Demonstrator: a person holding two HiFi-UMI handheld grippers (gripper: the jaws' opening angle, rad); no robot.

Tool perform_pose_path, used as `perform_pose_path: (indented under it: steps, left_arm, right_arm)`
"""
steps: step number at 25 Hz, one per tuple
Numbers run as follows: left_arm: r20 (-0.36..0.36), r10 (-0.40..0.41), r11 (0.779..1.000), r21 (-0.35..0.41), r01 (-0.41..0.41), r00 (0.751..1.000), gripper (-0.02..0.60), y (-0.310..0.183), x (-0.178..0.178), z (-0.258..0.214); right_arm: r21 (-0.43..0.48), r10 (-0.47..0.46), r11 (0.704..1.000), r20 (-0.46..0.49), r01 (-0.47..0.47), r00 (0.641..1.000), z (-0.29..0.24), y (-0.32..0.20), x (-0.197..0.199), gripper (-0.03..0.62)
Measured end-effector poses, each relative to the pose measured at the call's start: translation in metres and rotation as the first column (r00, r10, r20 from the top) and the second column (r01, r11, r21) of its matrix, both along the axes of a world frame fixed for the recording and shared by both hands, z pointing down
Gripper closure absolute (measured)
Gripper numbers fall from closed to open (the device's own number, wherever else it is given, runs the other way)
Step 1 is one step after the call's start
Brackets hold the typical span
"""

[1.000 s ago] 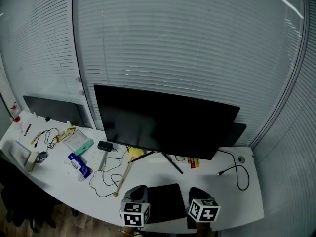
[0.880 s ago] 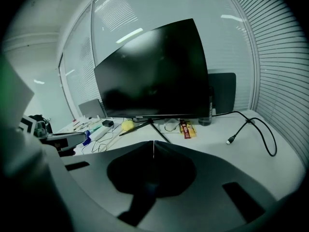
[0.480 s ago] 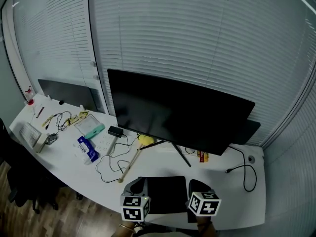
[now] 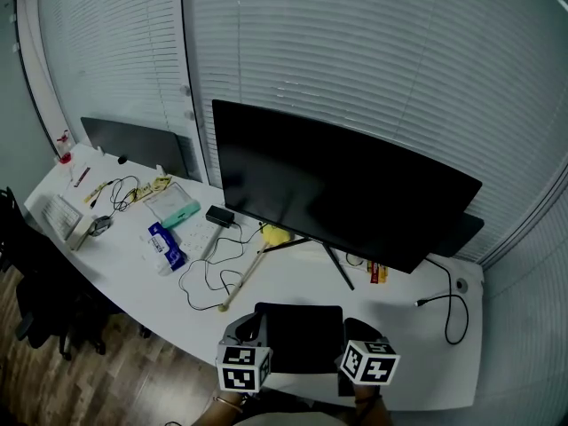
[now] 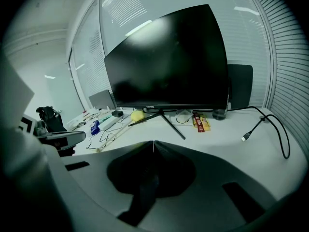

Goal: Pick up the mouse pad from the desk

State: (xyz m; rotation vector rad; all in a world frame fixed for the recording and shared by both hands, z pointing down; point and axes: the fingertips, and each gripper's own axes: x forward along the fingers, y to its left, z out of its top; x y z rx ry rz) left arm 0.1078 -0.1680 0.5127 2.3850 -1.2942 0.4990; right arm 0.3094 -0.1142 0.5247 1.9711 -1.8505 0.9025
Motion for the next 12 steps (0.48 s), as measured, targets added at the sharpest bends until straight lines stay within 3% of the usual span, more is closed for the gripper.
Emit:
perform_pose_path:
  steps: [12]
  left_arm:
    - [0.04, -0.008, 0.994, -0.11, 0.013, 0.999, 0.563, 0.019, -0.003, 0.047]
  right_arm:
    - [-0.107, -0.007, 0.994, 0.038, 0.011, 0.999, 0.045, 0.019, -0.001, 0.56]
